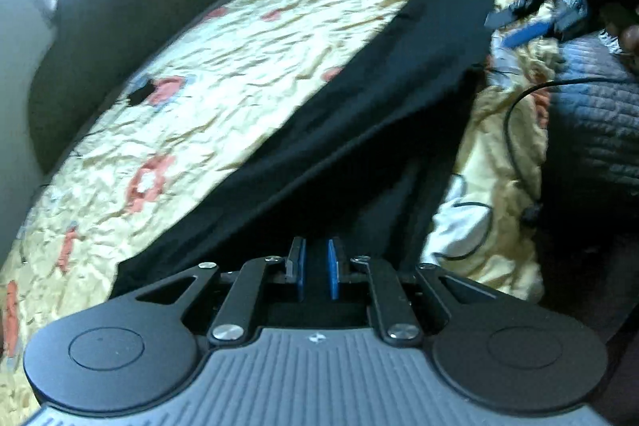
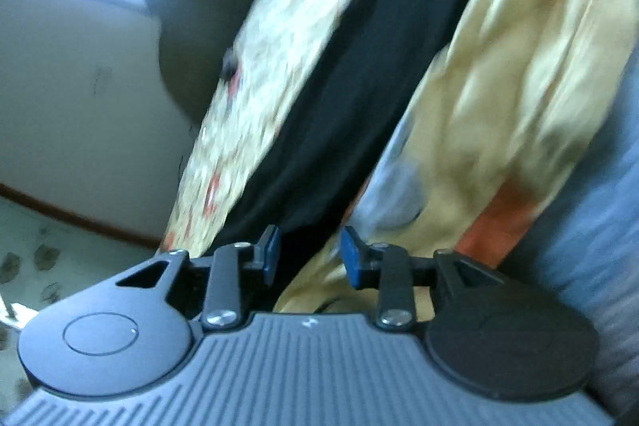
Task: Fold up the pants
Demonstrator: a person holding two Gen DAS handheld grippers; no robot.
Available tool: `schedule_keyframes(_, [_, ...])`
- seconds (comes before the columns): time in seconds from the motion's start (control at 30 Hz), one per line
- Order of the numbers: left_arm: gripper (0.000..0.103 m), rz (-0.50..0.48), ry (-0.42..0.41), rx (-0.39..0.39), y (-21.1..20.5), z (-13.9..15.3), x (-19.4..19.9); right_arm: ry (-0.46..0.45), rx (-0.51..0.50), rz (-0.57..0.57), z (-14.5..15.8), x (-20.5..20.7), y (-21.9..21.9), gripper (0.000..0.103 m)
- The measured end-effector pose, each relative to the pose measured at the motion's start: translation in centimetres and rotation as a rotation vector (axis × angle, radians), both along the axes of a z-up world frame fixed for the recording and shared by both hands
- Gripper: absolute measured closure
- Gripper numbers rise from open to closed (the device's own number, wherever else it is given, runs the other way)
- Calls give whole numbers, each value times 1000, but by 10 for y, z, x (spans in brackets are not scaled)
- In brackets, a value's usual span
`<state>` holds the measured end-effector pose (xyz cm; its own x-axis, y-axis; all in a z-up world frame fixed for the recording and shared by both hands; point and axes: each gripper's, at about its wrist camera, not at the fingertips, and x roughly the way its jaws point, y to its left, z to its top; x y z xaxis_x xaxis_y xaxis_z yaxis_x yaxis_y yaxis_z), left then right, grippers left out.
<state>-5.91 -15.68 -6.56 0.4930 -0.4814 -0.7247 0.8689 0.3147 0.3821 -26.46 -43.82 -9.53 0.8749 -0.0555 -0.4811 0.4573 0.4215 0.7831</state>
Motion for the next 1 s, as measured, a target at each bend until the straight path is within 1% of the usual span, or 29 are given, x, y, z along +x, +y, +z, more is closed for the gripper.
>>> schedule_keyframes(0.03, [92,21,-15,3,-1,-1,2,12,-77,-15,9,1,-3,71])
schedule_keyframes(0.13, [92,43,-15,26,-5,-6,6,66,-296,95,30,31,9,71])
schedule_keyframes(0.2, [92,65,-24,38,4,-8,4,83,-418,222,41,56,31,71])
schedule_keyframes(0.27, [92,90,-14,24,25,-3,4,75,-576,308,54,68,60,71])
schedule_keyframes(0.3, [92,118,-13,19,39,-1,4,76,-673,373,59,71,76,71])
schedule_keyframes(0.33, [92,145,-13,15,51,1,5,84,-755,428,61,71,90,71])
schedule_keyframes(0.37, [92,170,-6,6,60,2,7,102,-863,477,60,72,105,72])
schedule_keyframes(0.43, [92,196,30,-5,67,0,10,152,-1070,538,54,84,133,73])
schedule_keyframes(0.5, [91,193,32,-7,71,-4,7,188,-1213,615,44,93,158,73])
schedule_keyframes(0.57, [91,190,26,-1,76,-7,3,169,-1340,715,39,96,187,74])
schedule_keyframes(0.63, [91,184,34,-14,85,-7,2,130,-1436,781,42,96,210,74])
schedule_keyframes(0.7, [91,198,42,-7,90,-9,4,118,-1489,840,40,104,220,74])
schedule_keyframes(0.77, [92,194,54,-7,92,-11,6,134,-1504,907,37,114,224,74])
schedule_keyframes(0.87, [91,172,55,-23,101,-8,1,154,-1571,1022,33,123,234,74])
schedule_keyframes(0.93, [91,189,61,-30,105,-8,4,163,-1629,1059,32,128,238,74])
schedule_keyframes(1.0, [91,203,74,-46,110,-10,7,196,-1653,1109,31,137,241,74])
